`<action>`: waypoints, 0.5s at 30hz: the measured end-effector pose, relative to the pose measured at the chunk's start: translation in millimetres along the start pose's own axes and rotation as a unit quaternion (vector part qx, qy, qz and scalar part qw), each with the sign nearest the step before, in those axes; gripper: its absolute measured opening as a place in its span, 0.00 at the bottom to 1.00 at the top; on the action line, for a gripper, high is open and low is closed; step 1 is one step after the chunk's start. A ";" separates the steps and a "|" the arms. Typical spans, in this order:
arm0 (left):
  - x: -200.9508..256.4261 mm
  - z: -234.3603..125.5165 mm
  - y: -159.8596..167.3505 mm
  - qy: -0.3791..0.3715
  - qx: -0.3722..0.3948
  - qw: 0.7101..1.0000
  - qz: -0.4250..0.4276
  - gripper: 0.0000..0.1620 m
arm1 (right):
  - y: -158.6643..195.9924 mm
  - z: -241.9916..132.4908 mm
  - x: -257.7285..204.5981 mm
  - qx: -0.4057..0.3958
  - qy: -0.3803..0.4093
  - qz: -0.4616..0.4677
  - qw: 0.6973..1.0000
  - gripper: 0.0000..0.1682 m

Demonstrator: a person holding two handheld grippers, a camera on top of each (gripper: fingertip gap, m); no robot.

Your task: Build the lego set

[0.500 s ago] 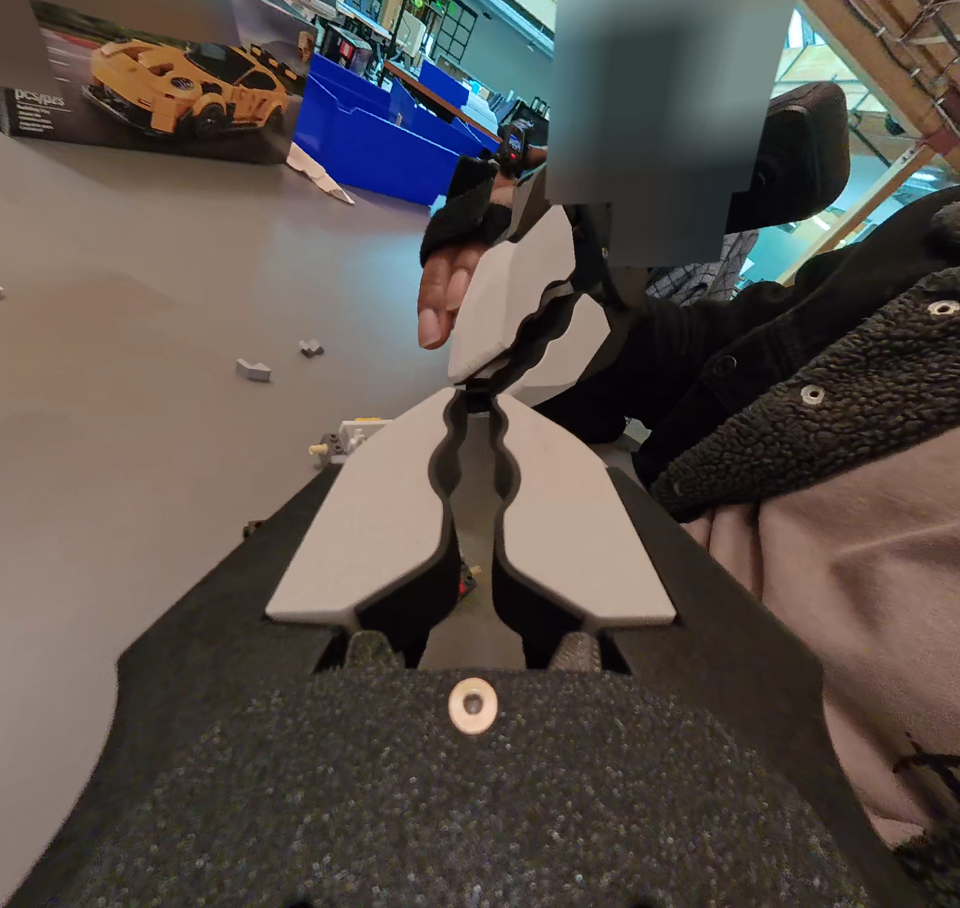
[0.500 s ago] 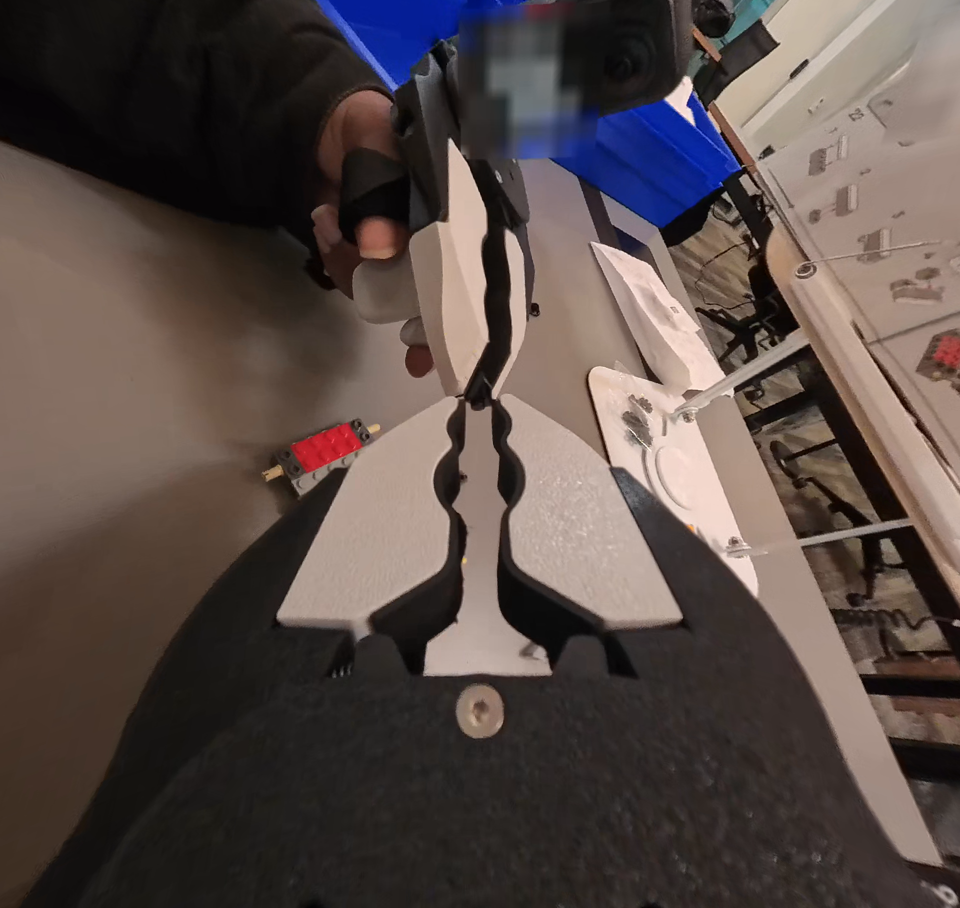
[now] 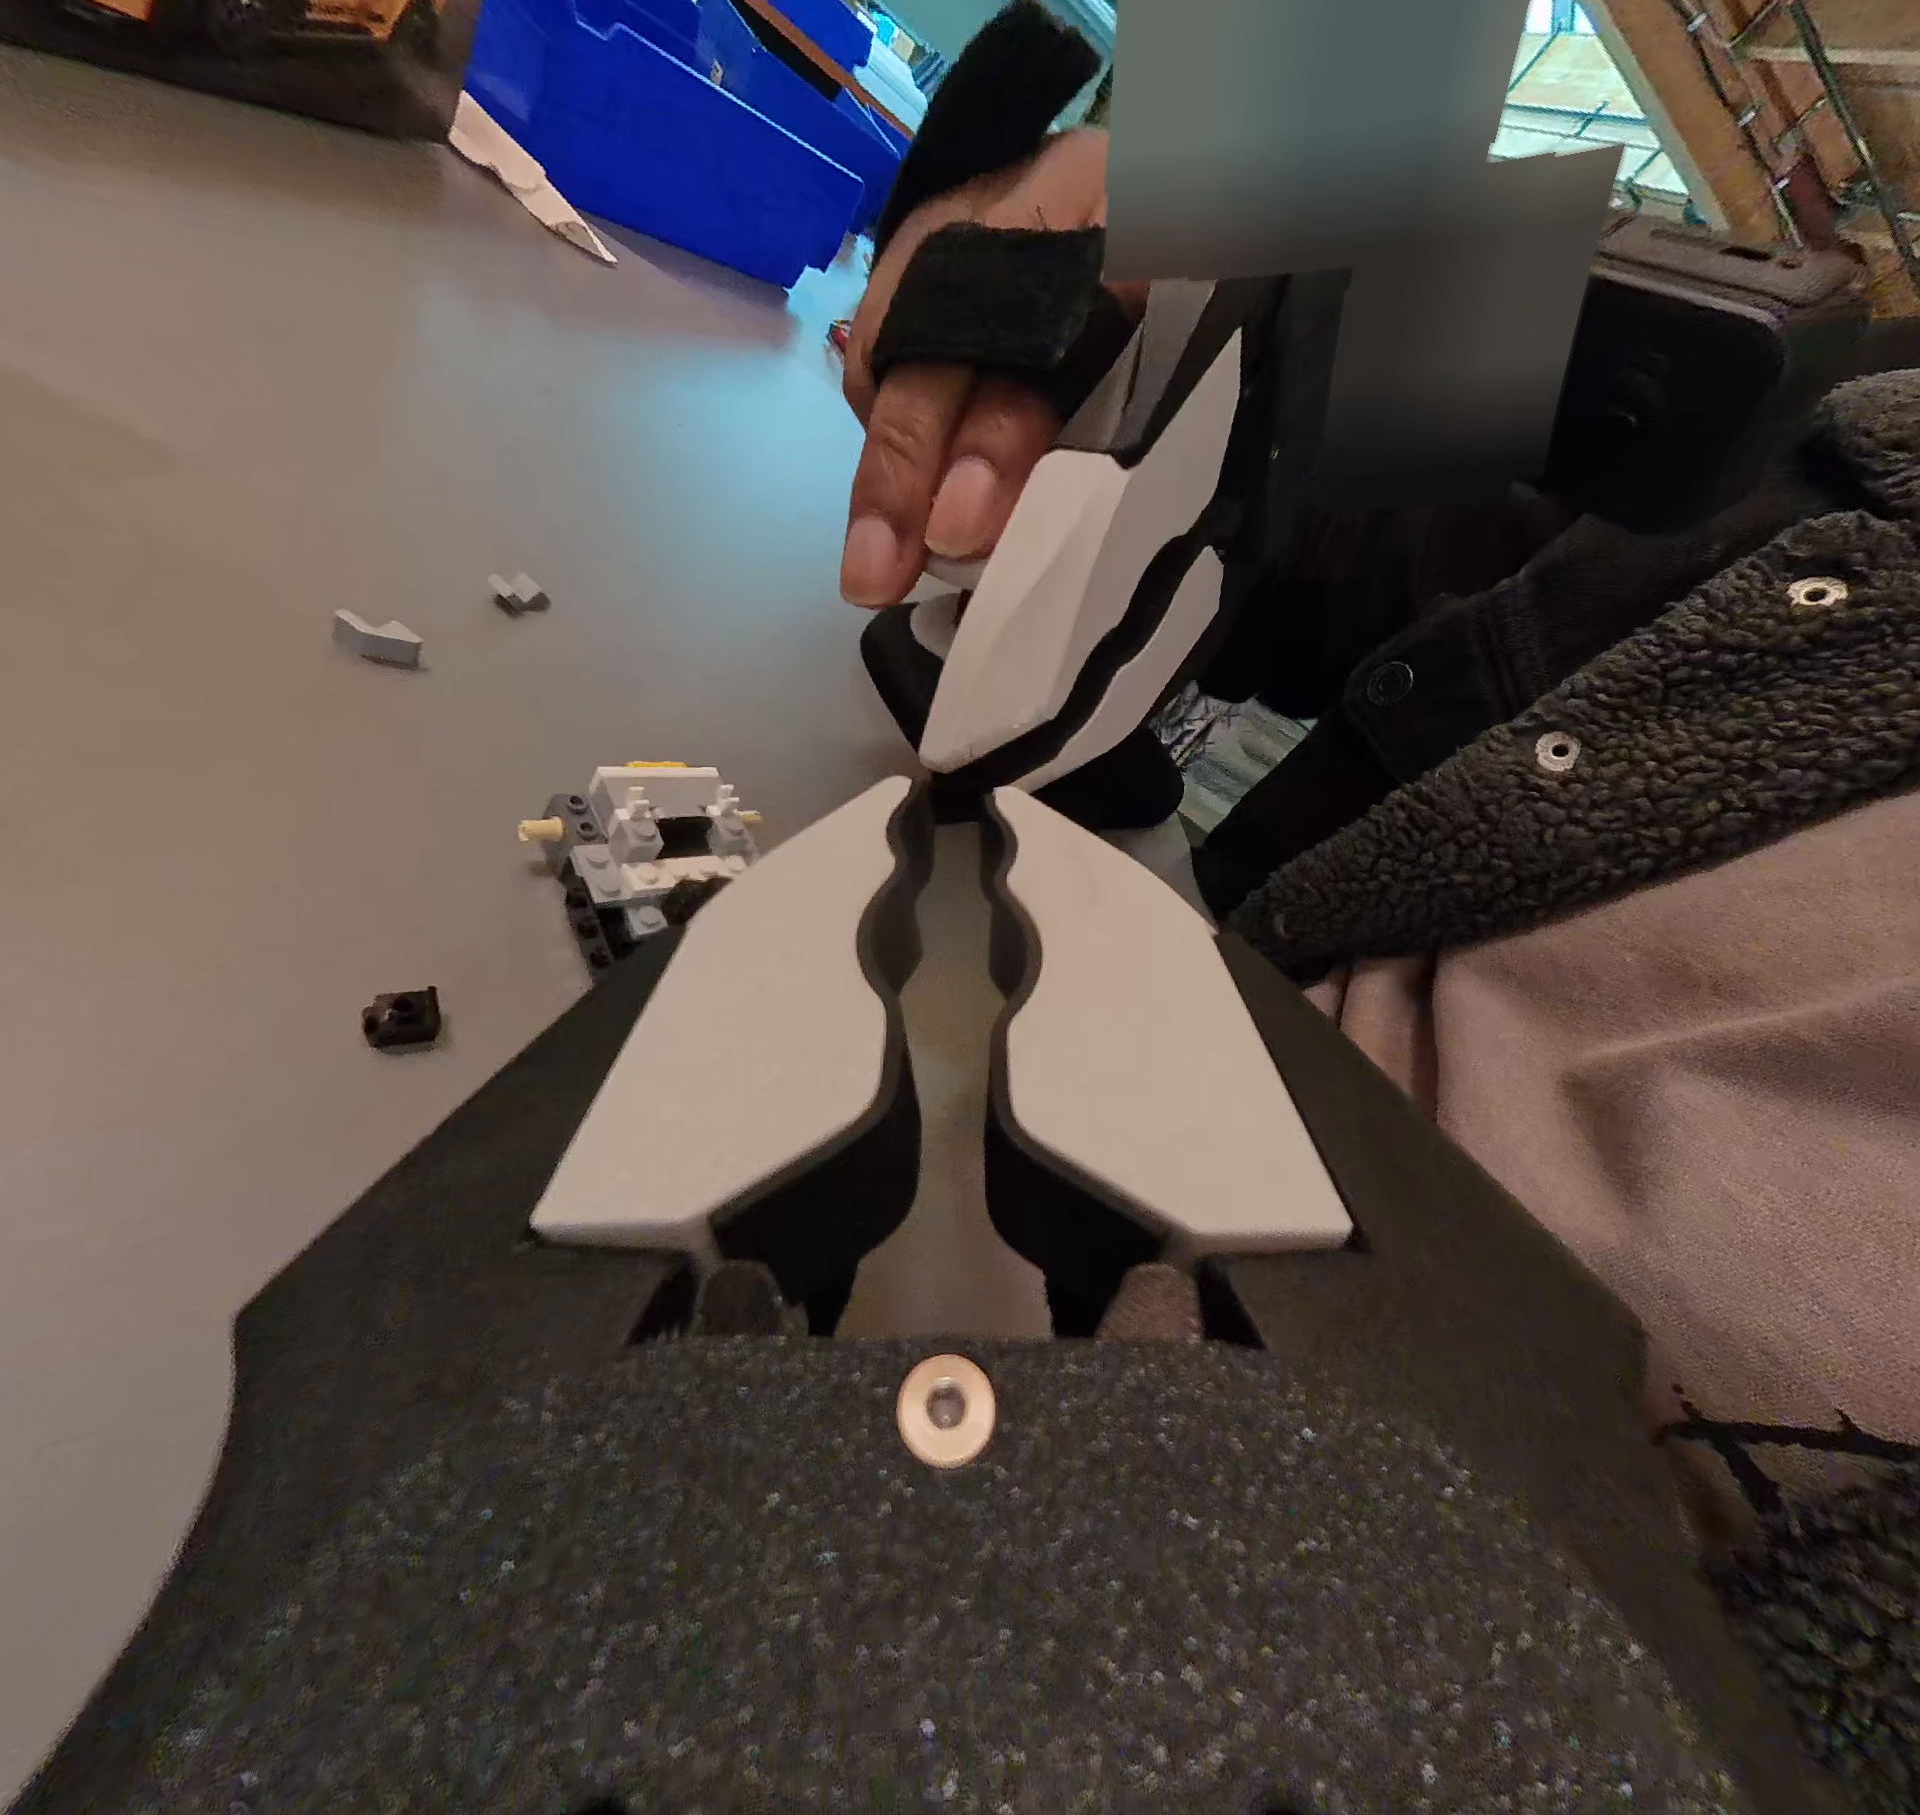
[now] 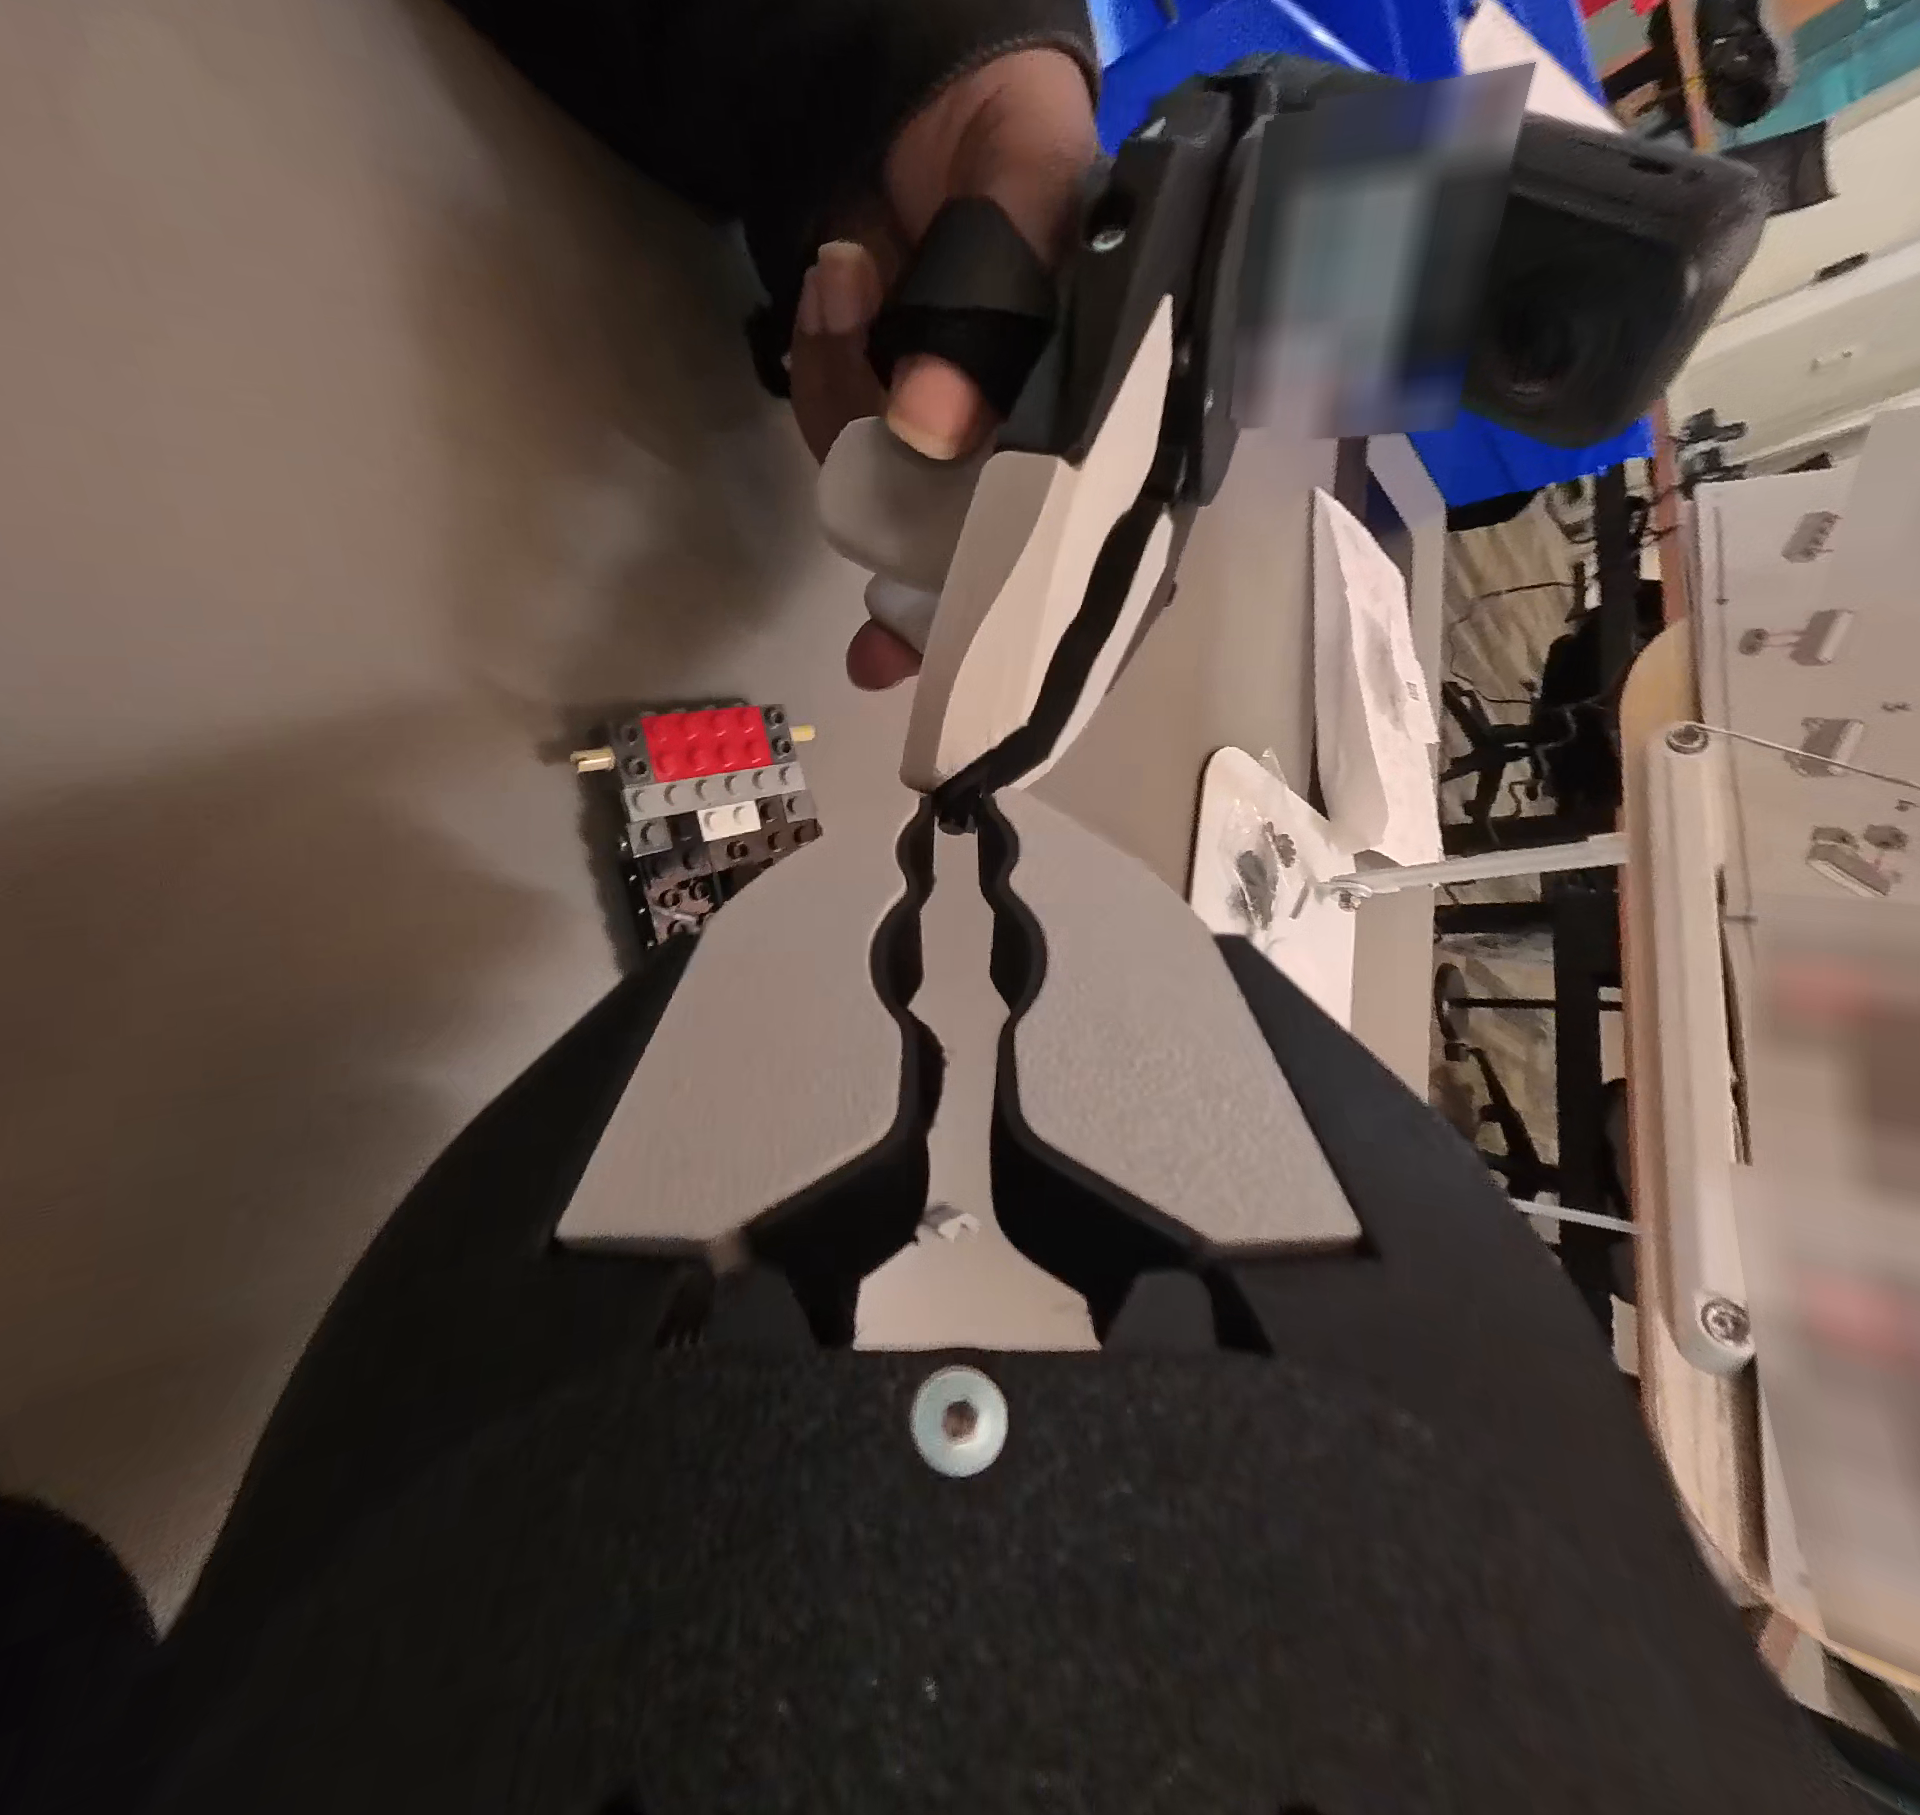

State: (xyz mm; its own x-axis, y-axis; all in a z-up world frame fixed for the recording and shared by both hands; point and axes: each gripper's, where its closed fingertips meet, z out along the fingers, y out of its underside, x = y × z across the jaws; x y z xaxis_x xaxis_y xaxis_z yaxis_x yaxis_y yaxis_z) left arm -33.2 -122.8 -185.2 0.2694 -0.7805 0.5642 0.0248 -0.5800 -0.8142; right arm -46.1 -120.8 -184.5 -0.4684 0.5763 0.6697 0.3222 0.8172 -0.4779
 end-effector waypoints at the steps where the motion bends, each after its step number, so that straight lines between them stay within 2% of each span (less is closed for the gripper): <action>1: 0.4 0.9 1.2 0.003 -0.003 1.000 -0.004 0.05 | 0.3 -0.3 -1.6 -0.003 -0.012 -0.002 1.000 0.04; 10: 2.5 2.4 3.1 0.015 -0.008 1.000 -0.017 0.10 | 1.5 -1.4 -4.3 -0.021 -0.069 -0.036 0.997 0.04; 15: 2.9 2.2 2.4 0.020 -0.004 0.999 -0.026 0.05 | -1.1 -0.7 -4.3 -0.013 -0.070 -0.034 0.997 0.04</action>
State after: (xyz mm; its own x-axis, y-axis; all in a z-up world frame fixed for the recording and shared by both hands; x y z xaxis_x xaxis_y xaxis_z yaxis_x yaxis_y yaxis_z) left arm -30.3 -126.0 -185.9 0.2295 -0.7584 0.6101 0.0305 -0.6209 -0.7833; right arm -43.9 -124.1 -186.5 -0.5999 0.5140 0.6131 0.3053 0.8554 -0.4184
